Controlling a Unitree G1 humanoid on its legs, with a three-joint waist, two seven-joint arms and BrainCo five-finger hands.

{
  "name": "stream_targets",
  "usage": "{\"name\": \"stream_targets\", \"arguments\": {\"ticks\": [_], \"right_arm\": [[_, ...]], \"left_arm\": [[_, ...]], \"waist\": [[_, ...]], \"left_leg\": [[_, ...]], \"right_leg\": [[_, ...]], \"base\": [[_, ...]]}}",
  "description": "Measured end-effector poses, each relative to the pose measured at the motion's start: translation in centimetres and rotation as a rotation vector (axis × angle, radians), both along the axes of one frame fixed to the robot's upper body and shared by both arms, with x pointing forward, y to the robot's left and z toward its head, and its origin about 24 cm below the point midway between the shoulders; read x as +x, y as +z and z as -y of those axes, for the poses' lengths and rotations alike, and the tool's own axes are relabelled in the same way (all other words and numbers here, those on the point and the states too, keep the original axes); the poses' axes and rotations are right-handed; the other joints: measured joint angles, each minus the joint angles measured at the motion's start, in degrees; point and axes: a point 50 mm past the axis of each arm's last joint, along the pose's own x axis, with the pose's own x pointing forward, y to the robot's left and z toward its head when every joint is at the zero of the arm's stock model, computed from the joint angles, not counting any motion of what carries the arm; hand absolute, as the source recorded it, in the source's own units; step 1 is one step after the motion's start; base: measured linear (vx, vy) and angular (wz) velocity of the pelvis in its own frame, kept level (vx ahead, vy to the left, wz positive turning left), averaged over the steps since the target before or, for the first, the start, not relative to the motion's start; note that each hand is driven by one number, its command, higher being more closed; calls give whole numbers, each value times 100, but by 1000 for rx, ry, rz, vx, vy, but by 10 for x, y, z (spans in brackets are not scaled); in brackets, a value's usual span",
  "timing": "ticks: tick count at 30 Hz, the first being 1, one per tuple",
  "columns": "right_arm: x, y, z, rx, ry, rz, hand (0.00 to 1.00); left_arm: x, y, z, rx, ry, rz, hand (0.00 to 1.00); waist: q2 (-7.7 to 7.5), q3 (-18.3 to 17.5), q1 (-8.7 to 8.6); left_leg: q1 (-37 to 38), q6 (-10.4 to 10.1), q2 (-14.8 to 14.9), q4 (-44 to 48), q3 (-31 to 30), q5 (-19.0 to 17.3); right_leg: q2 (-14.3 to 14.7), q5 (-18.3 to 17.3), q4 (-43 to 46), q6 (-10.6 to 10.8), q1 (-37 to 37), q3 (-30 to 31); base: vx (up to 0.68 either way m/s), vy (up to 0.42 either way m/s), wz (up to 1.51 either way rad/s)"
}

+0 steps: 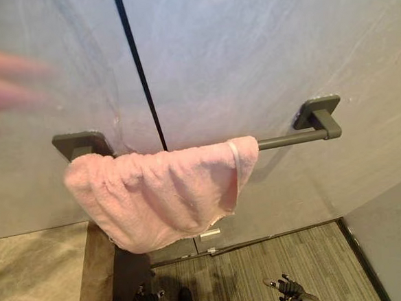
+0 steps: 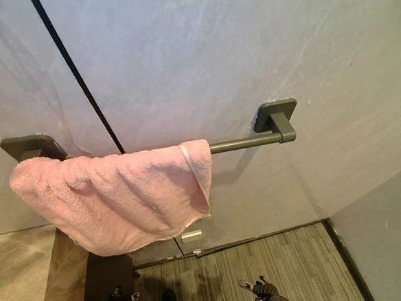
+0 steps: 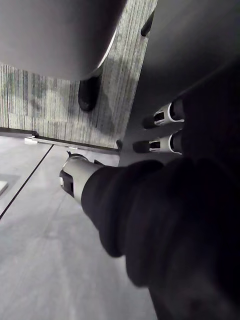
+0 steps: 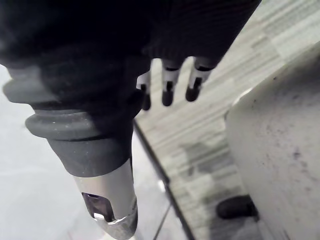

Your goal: Organize washtable

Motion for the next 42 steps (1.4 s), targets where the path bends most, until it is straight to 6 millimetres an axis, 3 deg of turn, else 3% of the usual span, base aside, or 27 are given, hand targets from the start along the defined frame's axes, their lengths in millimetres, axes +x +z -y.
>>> {"name": "stream_targets", "arguments": {"ticks": [3,6,8,9,10,11,14,16,18,21,24,27,28,30,31,32,34,37,38,39,42], "right_arm": [[14,13,0,-49,29,119,0],[43,42,4,-93,-10,338,0],[60,77,12,-135,-70,539,0],[63,84,13,-145,-76,576,0],[69,106,18,-178,-90,688,0],[74,134,23,-215,-97,823,0],[74,173,25,-246,-110,1001,0],[73,201,20,-215,-105,1142,0],[67,207,15,-158,-107,1181,0],[59,215,9,-88,-107,1216,0],[56,216,7,-55,-117,1225,0],[57,224,3,-33,-59,1272,0],[58,232,1,-22,-30,1304,0],[62,239,-2,-6,5,1348,0],[66,244,-8,20,33,1378,0],[72,250,-18,60,105,1413,0],[75,254,-26,95,160,1435,0],[73,252,-30,106,176,1427,0],[74,250,-30,98,187,1418,0],[75,247,-30,99,193,1408,0],[83,239,-35,108,197,1376,0]], "left_arm": [[17,18,1,51,2,146,0],[36,45,-2,129,66,310,0],[49,79,-16,238,170,467,0],[50,86,-18,258,190,501,0],[56,109,-23,315,189,598,0],[51,120,-23,379,170,612,0],[43,146,-22,468,143,683,0],[42,178,-22,567,115,783,0],[41,203,-21,662,111,861,0],[34,225,-20,739,127,934,0],[34,229,-8,692,90,988,0],[40,227,16,554,6,1042,0],[43,228,25,491,-29,1067,0],[46,229,36,428,-72,1099,0],[49,231,38,419,-96,1126,0],[48,230,38,417,-92,1128,0],[48,229,37,400,-105,1126,0],[48,229,38,401,-108,1139,0],[50,227,39,394,-113,1138,0],[51,227,40,389,-120,1140,0],[65,236,40,412,-171,1204,0]], "waist": [[6,6,1],[3,6,2],[18,15,3],[22,15,7],[17,13,12],[10,18,-8],[-12,3,10],[-10,3,23],[-6,2,48],[19,10,105],[45,33,151],[169,114,143],[243,117,139],[283,134,136],[237,187,122],[422,227,264],[599,211,287],[683,140,275],[759,36,216],[773,-46,146],[542,-121,106]], "left_leg": [[-112,12,4,0,-20,-12],[-217,22,31,1,-13,-15],[-251,43,69,4,-17,13],[-264,44,79,5,-14,14],[-310,39,89,6,-8,23],[-307,41,94,9,8,30],[-298,37,129,41,26,32],[-291,35,176,46,27,32],[-290,32,216,49,32,30],[-270,30,252,52,31,29],[-408,-33,270,271,-10,-50],[-1174,-21,354,1360,-51,-331],[-1524,-29,339,1735,-48,-269],[-1798,-66,257,1594,-110,167],[-1892,184,355,2112,118,-233],[-2018,225,790,3527,541,-1124],[-1797,81,1154,4321,729,-1599],[-1241,-43,1312,4580,778,-1777],[-1052,-231,1296,3962,794,-1927],[-1006,-202,1229,3697,813,-1970],[-777,-193,960,2538,837,-1967]], "right_leg": [[-7,0,0,0,-65,-10],[-11,1,16,-1,-193,18],[-16,55,35,-83,-252,10],[-9,64,38,-93,-270,8],[-3,68,45,-96,-315,5],[-3,70,44,-92,-322,5],[21,70,53,-92,-309,-28],[69,71,90,-91,-301,-96],[106,71,93,-91,-294,-132],[140,70,96,-91,-235,-152],[153,69,134,-91,-219,-218],[217,42,457,-123,-520,-473],[268,-29,645,-242,-737,-633],[251,-70,613,-343,-917,-842],[145,-82,416,-449,-948,-1002],[321,-89,359,-552,-910,-1091],[439,-66,412,-595,-874,-1215],[402,-53,459,-587,-912,-1396],[392,-17,576,-532,-1078,-1508],[371,10,609,-513,-1189,-1532],[254,246,633,-515,-1537,-1549]], "base": [[0,0,3],[-34,-32,-5],[-14,-14,-4],[0,0,0],[12,-20,-6],[22,-27,-6],[48,-39,4],[48,-54,9],[33,-67,2],[18,-54,4],[-33,-37,15],[-106,-27,31],[-166,-25,50],[-167,-32,62],[-191,-50,26],[-170,-34,11],[-191,54,20],[-179,104,40],[-130,138,47],[-143,191,48],[-119,164,17]]}}
